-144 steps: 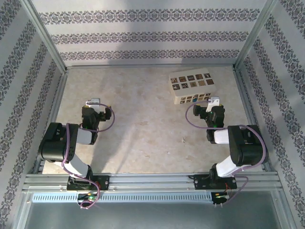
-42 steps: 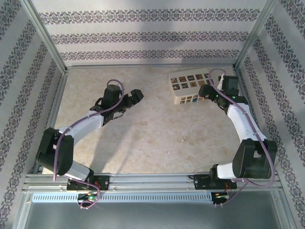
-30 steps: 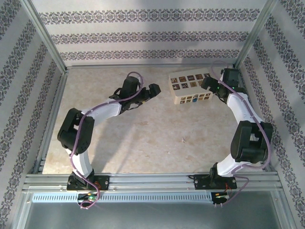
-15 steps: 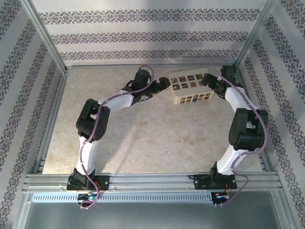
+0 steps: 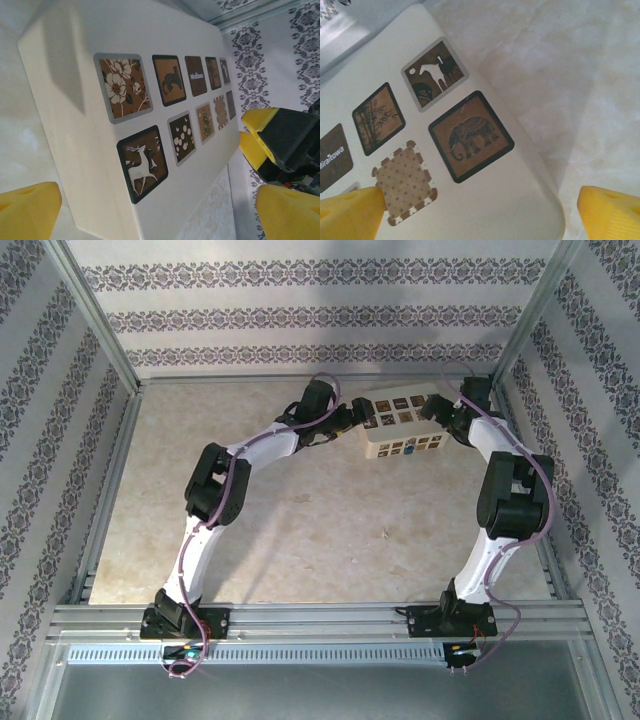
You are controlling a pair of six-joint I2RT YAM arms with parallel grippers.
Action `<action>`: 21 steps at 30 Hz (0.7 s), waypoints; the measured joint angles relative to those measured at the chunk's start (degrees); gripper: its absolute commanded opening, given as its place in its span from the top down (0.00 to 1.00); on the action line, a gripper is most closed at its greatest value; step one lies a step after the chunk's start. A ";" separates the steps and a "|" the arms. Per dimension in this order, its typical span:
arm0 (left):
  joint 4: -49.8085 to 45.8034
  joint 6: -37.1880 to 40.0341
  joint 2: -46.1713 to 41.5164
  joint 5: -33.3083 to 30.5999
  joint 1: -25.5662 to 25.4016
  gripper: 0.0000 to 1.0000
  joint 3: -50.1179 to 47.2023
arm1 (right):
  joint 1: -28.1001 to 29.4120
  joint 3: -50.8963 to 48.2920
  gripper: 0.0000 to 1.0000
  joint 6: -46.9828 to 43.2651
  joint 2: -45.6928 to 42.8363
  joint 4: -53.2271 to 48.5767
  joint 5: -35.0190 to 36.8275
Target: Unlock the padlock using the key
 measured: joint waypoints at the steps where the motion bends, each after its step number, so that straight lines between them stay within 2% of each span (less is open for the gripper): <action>1: -0.31 -0.02 0.68 0.02 -0.07 0.00 0.79 | -0.17 0.20 0.02 -0.22 0.28 0.00 -0.31; 8: -2.99 -0.20 5.20 0.66 -0.42 0.00 6.29 | -0.20 0.57 0.02 -3.08 1.42 0.13 -4.70; 21: -7.13 2.05 5.35 1.75 0.04 0.00 8.57 | -0.31 -1.07 0.02 -9.38 0.87 1.05 -14.56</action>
